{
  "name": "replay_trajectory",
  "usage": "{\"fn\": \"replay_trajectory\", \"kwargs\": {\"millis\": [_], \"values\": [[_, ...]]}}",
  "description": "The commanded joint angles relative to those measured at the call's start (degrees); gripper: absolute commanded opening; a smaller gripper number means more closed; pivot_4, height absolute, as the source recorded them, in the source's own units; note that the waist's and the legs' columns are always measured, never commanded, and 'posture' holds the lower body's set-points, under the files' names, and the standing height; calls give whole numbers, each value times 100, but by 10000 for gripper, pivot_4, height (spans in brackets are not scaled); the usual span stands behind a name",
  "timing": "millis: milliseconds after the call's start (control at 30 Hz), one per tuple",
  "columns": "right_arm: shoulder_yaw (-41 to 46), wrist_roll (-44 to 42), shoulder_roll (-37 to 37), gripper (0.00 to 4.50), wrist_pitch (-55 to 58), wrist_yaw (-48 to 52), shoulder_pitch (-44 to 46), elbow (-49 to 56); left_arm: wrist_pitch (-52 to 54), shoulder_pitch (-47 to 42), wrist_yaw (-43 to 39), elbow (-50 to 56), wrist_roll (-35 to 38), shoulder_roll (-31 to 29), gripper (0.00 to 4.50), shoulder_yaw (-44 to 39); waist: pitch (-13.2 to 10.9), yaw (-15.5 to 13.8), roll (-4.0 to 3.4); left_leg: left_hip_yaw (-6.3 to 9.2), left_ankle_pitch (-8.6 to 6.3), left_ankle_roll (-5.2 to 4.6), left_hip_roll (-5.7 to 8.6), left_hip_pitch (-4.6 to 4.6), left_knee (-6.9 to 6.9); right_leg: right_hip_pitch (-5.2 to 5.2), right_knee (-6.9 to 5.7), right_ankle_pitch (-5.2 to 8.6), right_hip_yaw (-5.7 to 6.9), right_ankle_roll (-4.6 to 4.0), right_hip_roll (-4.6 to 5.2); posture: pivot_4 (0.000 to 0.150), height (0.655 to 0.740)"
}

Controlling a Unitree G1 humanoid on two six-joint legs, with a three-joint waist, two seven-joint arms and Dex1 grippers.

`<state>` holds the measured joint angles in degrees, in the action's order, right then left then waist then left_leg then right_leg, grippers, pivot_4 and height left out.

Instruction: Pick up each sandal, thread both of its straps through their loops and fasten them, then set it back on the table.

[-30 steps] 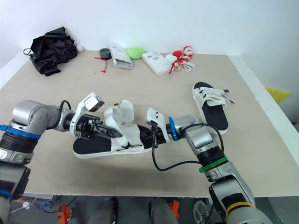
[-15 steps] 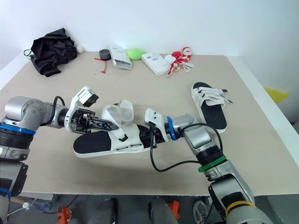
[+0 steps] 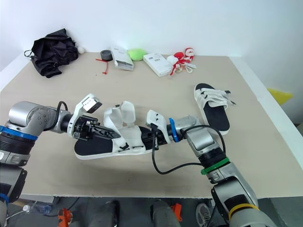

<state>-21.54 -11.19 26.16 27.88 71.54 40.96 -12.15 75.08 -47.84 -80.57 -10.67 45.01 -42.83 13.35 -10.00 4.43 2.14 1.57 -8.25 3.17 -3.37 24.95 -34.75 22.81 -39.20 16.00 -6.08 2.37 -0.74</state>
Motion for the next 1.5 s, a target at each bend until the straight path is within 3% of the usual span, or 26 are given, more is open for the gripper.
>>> {"fn": "replay_trajectory", "kwargs": {"millis": [33,1133,1500], "values": [[-235,312,67,0,167,-150,-231,-267,-147,-36,-131,-104,-118,-134,1020,9,0,0,0,0,0,0,0,0,0,0,0,0,0,0,0,1500,7380],[-202,277,75,0,220,-164,-264,-172,-126,135,-82,-53,-285,98,1020,149,3,-4,0,3,0,0,0,0,0,-2,0,0,3,1,0,1500,7380],[-179,272,79,0,196,-164,-247,-184,-1138,208,-321,70,-1145,-302,1020,884,4,-4,0,3,0,0,0,-1,1,-2,0,0,3,0,0,1500,7380]]}}
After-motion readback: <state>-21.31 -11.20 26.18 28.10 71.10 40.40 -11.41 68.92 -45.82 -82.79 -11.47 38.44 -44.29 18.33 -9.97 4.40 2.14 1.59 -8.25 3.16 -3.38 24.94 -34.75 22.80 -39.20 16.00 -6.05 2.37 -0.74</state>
